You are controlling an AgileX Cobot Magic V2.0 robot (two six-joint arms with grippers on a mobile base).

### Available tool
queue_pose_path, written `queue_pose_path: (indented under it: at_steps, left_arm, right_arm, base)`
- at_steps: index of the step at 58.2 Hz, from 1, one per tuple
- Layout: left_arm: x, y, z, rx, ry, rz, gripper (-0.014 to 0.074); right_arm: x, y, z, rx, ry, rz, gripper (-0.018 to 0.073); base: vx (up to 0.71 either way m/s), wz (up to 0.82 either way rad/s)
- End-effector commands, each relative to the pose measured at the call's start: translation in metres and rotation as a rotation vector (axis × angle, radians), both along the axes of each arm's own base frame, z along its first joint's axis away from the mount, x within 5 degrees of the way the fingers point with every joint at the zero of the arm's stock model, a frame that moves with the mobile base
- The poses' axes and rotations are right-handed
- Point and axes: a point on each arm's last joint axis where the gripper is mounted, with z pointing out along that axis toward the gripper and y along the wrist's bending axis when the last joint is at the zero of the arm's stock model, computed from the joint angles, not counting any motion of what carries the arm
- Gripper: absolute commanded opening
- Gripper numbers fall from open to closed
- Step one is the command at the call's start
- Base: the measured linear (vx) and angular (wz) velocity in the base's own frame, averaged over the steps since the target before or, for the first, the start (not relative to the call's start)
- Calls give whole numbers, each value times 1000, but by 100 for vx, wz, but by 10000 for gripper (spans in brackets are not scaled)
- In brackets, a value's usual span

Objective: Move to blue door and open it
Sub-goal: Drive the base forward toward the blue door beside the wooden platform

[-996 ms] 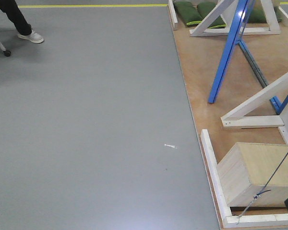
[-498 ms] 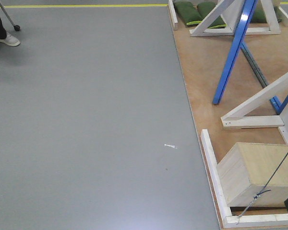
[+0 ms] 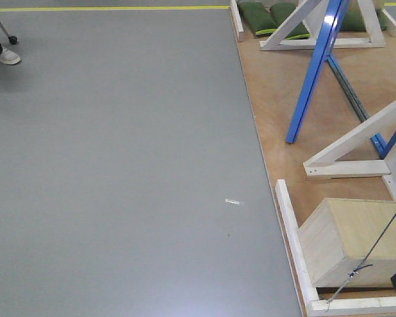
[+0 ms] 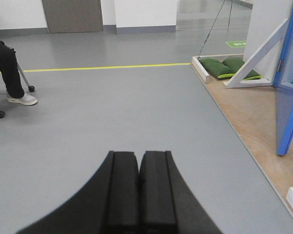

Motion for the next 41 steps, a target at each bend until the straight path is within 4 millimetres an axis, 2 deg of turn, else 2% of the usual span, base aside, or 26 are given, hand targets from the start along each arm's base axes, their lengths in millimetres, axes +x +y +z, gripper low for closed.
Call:
queue_pose_path:
  at_steps: [1, 41]
  left_arm:
    - [-1, -1, 17, -7, -115, -11, 73]
    - [-1, -1, 17, -7, -115, -11, 73]
  right_arm:
    - [0, 0, 7, -18, -93, 1, 12]
    - [0, 0, 7, -18, -92, 1, 12]
  base:
    - [7, -2]
    - [21, 0]
